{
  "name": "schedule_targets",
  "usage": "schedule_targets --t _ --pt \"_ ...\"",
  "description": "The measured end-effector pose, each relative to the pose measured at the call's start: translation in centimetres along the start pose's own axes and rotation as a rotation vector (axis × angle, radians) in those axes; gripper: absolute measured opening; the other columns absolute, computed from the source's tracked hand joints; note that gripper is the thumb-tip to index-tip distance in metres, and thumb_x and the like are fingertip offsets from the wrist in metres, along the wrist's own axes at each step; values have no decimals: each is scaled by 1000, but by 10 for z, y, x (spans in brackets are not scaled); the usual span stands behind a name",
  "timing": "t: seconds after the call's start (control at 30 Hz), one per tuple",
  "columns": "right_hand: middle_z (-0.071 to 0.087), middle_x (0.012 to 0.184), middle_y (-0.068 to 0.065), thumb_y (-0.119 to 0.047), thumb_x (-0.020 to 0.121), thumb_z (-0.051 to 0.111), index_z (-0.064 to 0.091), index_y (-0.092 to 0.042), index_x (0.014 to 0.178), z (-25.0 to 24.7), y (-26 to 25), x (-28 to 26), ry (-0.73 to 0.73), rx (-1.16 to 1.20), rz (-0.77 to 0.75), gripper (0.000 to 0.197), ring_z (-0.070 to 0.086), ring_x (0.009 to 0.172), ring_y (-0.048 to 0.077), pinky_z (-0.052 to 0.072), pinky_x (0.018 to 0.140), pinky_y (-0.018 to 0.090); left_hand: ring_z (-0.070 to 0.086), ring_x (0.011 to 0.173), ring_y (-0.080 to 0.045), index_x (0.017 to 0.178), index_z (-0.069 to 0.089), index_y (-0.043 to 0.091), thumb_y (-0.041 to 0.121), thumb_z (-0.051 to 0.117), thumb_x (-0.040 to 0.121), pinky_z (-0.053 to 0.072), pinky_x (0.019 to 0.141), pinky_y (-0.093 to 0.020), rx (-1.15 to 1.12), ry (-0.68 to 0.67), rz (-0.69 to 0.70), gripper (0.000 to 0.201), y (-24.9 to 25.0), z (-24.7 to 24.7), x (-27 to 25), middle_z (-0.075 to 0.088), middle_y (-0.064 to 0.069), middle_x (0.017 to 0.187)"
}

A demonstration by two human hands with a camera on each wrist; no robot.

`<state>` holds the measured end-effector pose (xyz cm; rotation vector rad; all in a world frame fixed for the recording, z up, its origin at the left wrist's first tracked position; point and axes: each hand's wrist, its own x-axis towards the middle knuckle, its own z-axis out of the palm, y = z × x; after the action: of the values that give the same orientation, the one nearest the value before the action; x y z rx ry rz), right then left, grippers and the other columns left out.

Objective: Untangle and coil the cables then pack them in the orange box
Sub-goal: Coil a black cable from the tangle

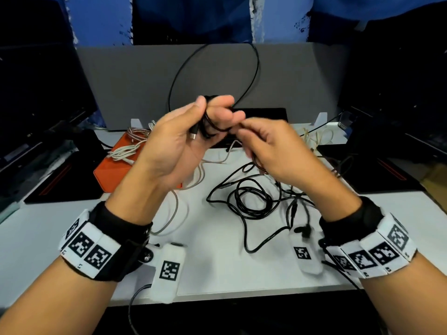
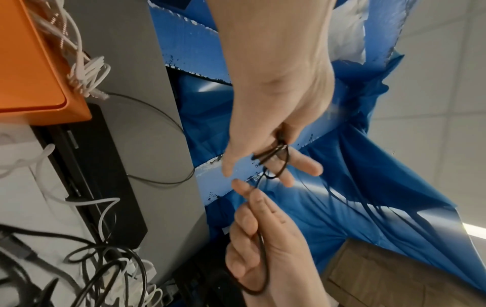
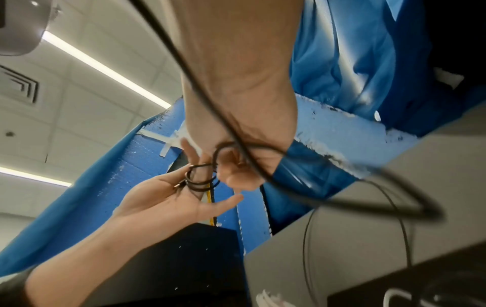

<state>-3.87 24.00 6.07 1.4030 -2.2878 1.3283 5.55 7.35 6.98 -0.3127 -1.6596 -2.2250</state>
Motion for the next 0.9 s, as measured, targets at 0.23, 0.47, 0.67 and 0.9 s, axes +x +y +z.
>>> schedule_targets --t 0.23,0.47,0.67,0.9 --pt "59 70 -2 -29 109 47 59 -6 107 17 -8 -11 -370 -173 14 26 54 62 7 45 64 32 73 105 -20 127 59 1 20 33 112 55 93 -32 378 168 63 35 -9 6 -1 78 -5 106" --pt "54 61 -9 -28 104 56 68 -22 98 -7 -16 -10 -296 -82 -9 15 47 57 6 52 62 41 59 59 -4 85 58 13 32 41 109 45 63 -35 1338 38 -49 35 -5 -2 -6 69 6 69" --pt "55 72 0 -29 101 65 61 -17 91 -20 -8 -3 -31 95 -21 16 46 64 13 41 64 35 46 59 -21 109 70 1 23 37 109 43 63 -25 668 -225 -217 40 13 -5 -15 59 -9 57" --pt "57 70 -11 -31 110 46 66 -19 105 -14 -10 -4 -13 71 -87 23 50 63 7 41 60 28 41 50 -10 99 61 5 20 38 106 53 86 -37 248 -249 -129 28 11 -4 -15 41 5 53"
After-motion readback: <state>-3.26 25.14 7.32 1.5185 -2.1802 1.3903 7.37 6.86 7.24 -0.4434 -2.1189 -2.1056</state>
